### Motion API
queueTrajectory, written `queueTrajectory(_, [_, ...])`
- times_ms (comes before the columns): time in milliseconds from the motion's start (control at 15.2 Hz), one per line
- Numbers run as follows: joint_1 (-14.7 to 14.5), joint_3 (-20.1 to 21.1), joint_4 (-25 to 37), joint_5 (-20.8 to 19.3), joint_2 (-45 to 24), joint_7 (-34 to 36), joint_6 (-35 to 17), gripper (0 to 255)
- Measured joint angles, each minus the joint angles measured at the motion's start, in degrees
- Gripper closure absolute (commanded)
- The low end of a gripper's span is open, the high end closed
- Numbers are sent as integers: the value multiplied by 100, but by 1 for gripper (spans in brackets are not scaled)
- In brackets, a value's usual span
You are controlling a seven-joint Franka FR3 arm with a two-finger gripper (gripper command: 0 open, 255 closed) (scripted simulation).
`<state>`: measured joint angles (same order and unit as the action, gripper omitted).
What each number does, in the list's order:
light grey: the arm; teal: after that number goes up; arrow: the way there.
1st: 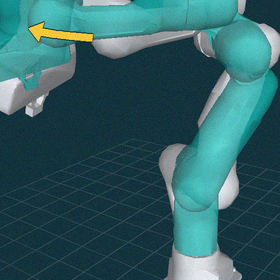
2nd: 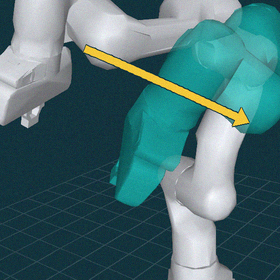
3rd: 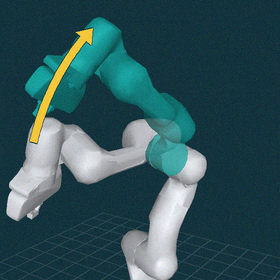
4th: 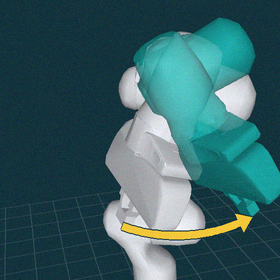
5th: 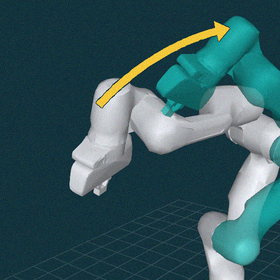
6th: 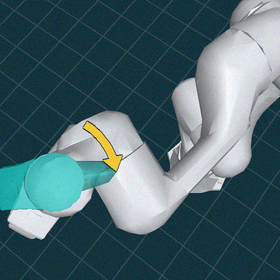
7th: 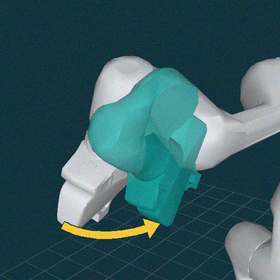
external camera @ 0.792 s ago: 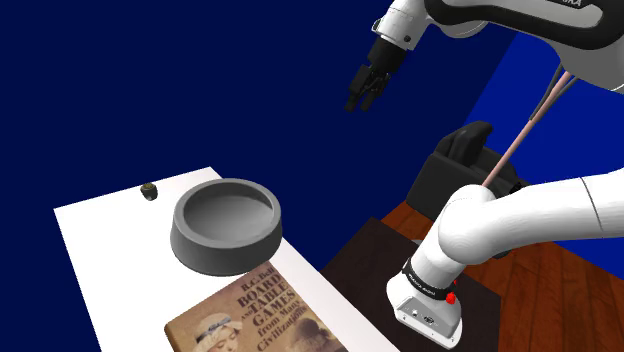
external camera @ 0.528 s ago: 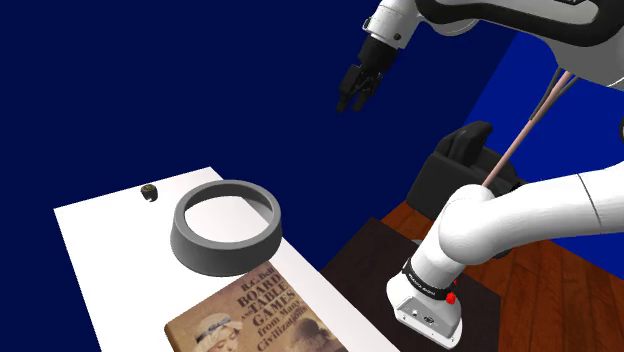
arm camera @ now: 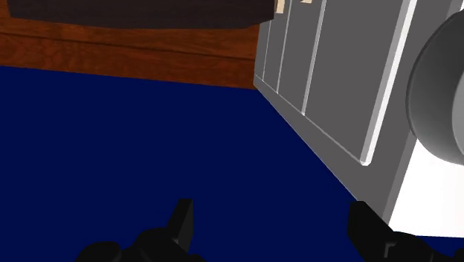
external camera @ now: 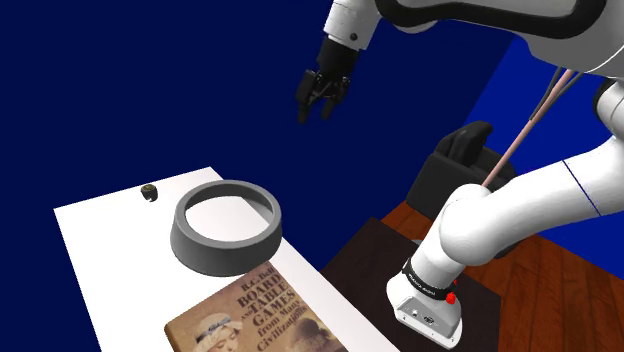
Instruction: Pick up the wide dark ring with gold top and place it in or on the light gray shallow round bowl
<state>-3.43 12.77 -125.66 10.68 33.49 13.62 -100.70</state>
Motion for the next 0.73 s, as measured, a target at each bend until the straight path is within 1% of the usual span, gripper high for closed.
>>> queueTrajectory(132, [-33, 259, 143, 17, -259, 287, -90, 0])
queueTrajectory(396, [-59, 764, 726, -65, -957, 888, -137, 0])
queueTrajectory(726, [-101, 1395, 1535, -379, -1979, 1718, -208, 0])
